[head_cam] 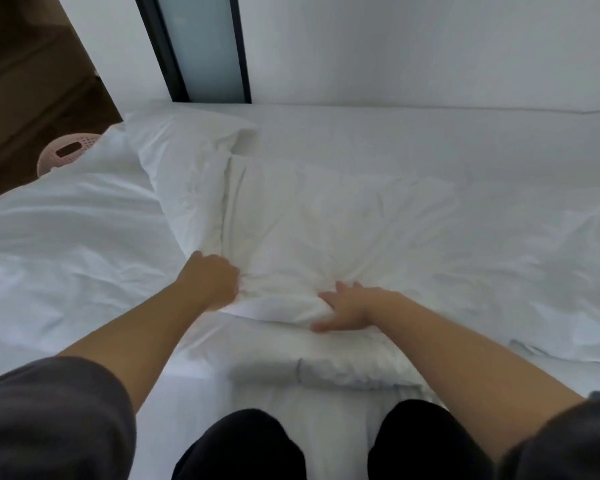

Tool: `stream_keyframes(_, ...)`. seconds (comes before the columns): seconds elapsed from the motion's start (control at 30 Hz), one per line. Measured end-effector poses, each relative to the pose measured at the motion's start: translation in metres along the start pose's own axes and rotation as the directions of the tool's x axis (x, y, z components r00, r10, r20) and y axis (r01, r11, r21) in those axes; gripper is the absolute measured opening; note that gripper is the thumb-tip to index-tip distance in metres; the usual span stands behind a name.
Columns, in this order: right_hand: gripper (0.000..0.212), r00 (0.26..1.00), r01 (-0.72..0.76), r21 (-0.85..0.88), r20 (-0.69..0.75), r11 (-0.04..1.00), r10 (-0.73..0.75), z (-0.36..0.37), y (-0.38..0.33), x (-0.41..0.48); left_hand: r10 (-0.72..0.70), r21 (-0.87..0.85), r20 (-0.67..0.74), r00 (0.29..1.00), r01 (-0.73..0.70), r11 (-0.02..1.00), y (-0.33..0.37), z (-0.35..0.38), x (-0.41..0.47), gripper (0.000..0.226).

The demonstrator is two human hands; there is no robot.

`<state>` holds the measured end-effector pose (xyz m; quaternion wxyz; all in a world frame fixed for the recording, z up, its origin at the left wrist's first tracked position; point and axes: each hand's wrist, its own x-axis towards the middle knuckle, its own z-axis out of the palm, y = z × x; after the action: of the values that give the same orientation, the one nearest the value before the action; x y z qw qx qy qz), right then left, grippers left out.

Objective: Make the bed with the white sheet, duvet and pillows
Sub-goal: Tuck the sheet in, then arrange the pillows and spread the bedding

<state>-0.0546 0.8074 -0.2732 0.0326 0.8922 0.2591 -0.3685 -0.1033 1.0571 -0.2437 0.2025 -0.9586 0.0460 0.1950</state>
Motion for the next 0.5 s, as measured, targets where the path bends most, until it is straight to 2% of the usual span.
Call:
stream_keyframes(0.07,0.075,0.993,0.026,0.186,-0.119,0.982,-0.003,-0.026,-0.003,0.015,-0.075,0.009,-0.16,0.984,0.077,0.997,-0.011,-0.01,0.018,0.031)
stream_keyframes(0.13,0.065,0.95,0.022,0.224,-0.308,0.974,0.049,-0.048,-0.009,0.034,-0.14,0.004,-0.3,0.944,0.147,0.989,-0.024,-0.011,0.042,0.029)
stream_keyframes(0.23,0.062,0.877,0.023,0.177,-0.476,0.984,0.065,-0.073,-0.023,0.069,-0.229,-0.057,-0.289,0.929,0.222,0.973,-0.05,-0.013,0.082,0.041)
stream_keyframes(0.37,0.073,0.911,0.037,0.198,-0.41,0.979,0.048,-0.105,-0.044,0.121,-0.371,-0.196,-0.19,0.909,0.335,0.922,-0.089,-0.023,0.138,0.049)
stream_keyframes(0.5,0.078,0.959,0.064,0.139,-0.281,0.988,-0.023,-0.115,-0.067,0.154,-0.476,-0.271,0.015,0.879,0.462,0.844,-0.108,-0.026,0.179,0.072)
